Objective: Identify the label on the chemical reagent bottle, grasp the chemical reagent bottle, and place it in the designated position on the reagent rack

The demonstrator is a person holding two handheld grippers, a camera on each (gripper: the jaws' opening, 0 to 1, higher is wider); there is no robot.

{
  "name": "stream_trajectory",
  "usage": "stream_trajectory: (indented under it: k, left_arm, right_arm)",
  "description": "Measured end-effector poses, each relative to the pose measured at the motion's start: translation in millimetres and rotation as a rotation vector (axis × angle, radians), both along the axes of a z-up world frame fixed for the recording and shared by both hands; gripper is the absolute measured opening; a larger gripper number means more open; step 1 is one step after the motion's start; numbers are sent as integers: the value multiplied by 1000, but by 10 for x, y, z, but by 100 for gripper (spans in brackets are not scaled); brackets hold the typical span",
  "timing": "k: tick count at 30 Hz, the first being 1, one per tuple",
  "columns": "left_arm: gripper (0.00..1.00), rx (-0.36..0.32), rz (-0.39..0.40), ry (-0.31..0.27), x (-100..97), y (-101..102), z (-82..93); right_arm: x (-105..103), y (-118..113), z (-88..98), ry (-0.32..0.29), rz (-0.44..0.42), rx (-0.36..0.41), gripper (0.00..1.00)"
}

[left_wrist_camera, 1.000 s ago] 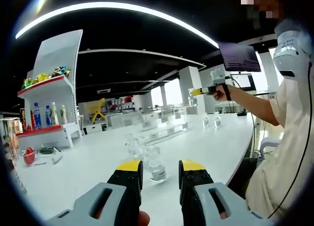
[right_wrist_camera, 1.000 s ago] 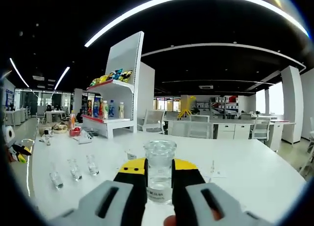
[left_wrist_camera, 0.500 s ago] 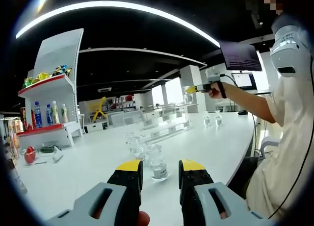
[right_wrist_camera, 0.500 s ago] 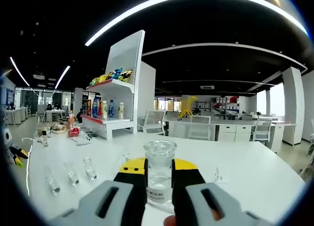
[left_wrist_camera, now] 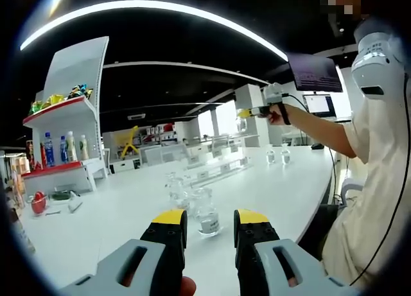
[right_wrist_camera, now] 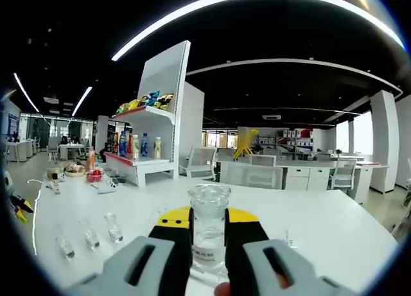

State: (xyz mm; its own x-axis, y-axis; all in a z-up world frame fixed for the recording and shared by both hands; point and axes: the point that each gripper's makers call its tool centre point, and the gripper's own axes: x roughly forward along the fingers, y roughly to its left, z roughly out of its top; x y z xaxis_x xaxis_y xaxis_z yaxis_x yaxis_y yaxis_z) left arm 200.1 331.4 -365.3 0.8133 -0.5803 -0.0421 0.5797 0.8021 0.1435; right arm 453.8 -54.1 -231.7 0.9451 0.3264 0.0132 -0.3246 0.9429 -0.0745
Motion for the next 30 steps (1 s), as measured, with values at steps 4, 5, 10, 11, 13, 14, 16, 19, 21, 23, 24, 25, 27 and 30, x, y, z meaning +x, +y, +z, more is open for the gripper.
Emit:
stream_trajectory:
  k: [4, 5, 10, 11, 13, 14, 16, 19, 21, 23, 24, 25, 27, 30]
  left_arm:
    - [30, -3, -8, 5, 15, -38, -24]
    - [30, -2, -11, 8, 19, -48, -34]
    - [30, -12, -34, 1, 6, -92, -4]
    - [30, -14, -39, -3, -6, -100, 9]
    - [30, -16, -41, -6, -12, -101, 23]
    - [30, -17, -40, -6, -13, -97, 27]
    - [30, -19, -38, -6, -14, -87, 31]
    - [30, -17, -31, -3, -8, -68, 26]
    - [30, -15, -29, -2, -7, -62, 24]
    - [30, -14, -28, -2, -11, -58, 26]
    - [30, -15, -27, -2, -12, -54, 31]
    - [30, -15, -26, -4, -16, -47, 34]
    - [30, -16, -24, -3, -20, -35, 30]
    - [30, -16, -19, -1, -17, -15, 23]
  right_arm:
    - [48, 3, -4, 0, -2, 1, 18]
    - [65, 8, -3, 1, -2, 4, 18]
    - [157, 44, -1, 2, -1, 5, 18]
    - [182, 58, 3, 2, 1, 4, 18]
    - [221, 71, 14, 1, 0, 2, 18]
    - [239, 73, 21, 1, -1, 1, 18]
    - [286, 78, 37, -1, -4, 3, 18]
    - [360, 102, 68, -2, -6, 3, 18]
    - [379, 115, 85, -4, -7, 1, 18]
    - [424, 128, 119, -6, -4, 6, 18]
    - [446, 135, 130, -7, -3, 5, 18]
    - [462, 148, 138, -7, -2, 3, 18]
    - [493, 169, 152, -8, -2, -2, 18]
    - [565, 190, 187, -9, -2, -6, 18]
